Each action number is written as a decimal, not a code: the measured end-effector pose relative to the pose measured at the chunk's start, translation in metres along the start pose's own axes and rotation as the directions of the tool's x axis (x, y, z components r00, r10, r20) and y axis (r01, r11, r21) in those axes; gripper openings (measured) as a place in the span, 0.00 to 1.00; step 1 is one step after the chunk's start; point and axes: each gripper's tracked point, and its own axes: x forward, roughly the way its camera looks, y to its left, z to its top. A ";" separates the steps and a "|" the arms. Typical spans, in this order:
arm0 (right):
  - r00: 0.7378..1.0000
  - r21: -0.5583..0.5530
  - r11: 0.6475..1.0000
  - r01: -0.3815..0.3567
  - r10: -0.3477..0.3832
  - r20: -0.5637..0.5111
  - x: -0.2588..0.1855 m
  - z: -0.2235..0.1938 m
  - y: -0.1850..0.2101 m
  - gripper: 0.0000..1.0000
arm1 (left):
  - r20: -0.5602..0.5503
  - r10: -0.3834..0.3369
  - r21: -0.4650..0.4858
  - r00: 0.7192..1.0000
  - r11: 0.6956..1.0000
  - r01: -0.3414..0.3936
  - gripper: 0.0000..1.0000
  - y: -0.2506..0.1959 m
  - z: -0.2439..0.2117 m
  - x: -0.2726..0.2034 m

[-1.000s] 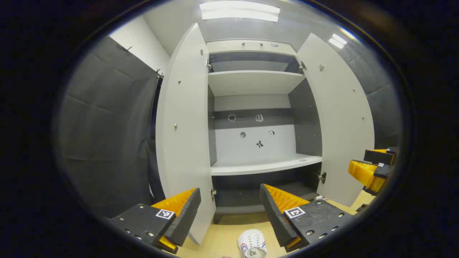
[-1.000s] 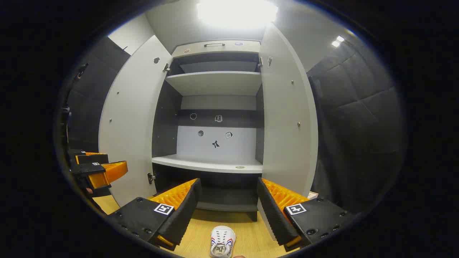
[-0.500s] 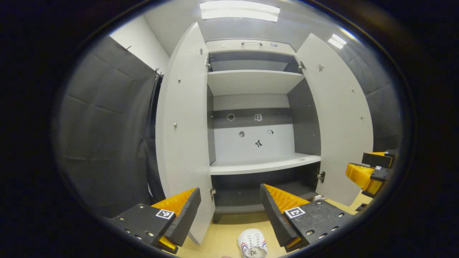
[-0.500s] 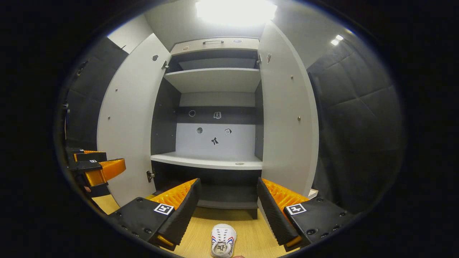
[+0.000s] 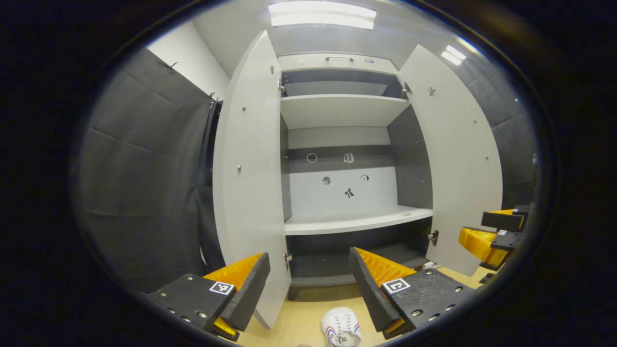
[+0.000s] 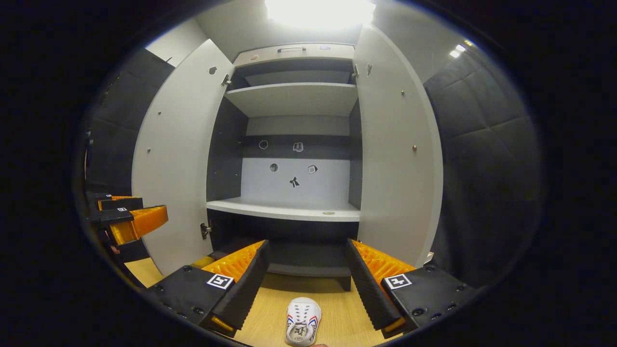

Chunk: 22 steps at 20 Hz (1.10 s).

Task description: Grab one shoe with the right hand and put it into the shoe cabinet, grab the other shoe with the left hand and put it into the shoe cabinet; then close the right door with the right hand and the left door with the left hand.

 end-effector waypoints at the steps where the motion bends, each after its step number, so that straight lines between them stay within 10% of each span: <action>1: 1.000 0.002 1.000 -0.004 0.004 -0.020 0.003 -0.006 0.001 0.98 | 0.001 0.000 0.003 1.000 1.000 0.000 0.95 0.001 -0.001 0.000; 13: 0.950 -0.013 0.996 -0.084 0.076 -0.302 0.039 -0.106 0.023 0.98 | -0.005 0.064 0.026 0.998 0.998 -0.064 0.95 0.033 -0.002 -0.019; 22: 0.842 -0.022 0.987 -0.158 0.123 -0.525 0.052 -0.190 0.040 0.98 | -0.026 0.161 0.050 0.987 0.986 -0.160 0.95 0.068 -0.005 -0.035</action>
